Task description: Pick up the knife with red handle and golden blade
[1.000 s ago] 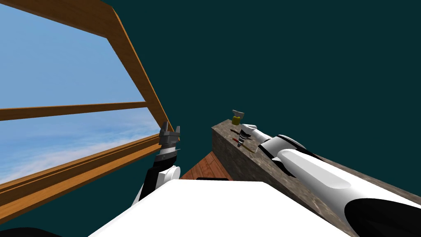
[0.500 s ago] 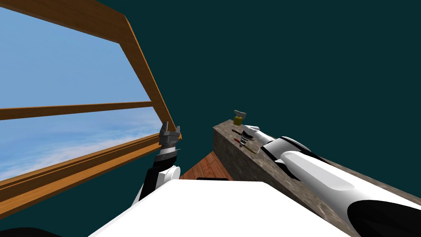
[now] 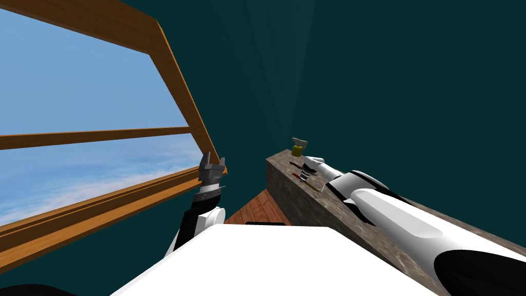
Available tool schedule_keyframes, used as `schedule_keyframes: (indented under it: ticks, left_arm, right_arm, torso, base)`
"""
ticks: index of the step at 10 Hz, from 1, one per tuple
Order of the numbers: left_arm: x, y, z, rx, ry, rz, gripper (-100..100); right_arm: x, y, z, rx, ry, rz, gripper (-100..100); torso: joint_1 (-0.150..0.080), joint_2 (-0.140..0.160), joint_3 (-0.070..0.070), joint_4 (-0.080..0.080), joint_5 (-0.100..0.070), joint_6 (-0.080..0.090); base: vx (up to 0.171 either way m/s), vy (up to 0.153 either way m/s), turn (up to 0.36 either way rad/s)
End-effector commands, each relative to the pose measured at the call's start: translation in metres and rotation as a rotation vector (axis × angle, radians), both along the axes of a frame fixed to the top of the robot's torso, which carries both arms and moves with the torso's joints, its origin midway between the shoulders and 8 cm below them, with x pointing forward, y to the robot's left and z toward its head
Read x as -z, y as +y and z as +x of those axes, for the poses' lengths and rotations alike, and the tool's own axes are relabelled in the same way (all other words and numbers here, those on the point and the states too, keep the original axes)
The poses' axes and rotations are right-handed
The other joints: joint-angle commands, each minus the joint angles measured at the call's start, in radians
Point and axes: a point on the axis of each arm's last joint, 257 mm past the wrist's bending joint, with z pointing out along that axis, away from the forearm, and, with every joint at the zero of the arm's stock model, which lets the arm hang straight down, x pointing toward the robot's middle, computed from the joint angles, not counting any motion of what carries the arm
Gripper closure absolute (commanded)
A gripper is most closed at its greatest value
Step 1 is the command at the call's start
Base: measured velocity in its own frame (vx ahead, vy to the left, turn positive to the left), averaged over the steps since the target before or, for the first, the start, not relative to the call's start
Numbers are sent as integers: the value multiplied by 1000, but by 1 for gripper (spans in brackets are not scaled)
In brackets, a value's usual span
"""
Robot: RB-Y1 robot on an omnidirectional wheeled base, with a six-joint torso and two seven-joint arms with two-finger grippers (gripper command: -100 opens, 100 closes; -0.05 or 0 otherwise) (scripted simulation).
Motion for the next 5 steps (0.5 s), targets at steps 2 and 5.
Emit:
schedule_keyframes:
  ticks: [2,5]
  left_arm:
    - [0,0,0,0,0,0,0]
    - [0,0,0,0,0,0,0]
  right_arm:
    - [-8,17,8,-38,1,1,100]
    - [-14,24,10,-53,1,1,0]
  torso:
    - [0,-1,0,0,0,1]
    - [0,0,0,0,0,-1]
  base:
    - [21,1,-200]
    - [12,2,-79]
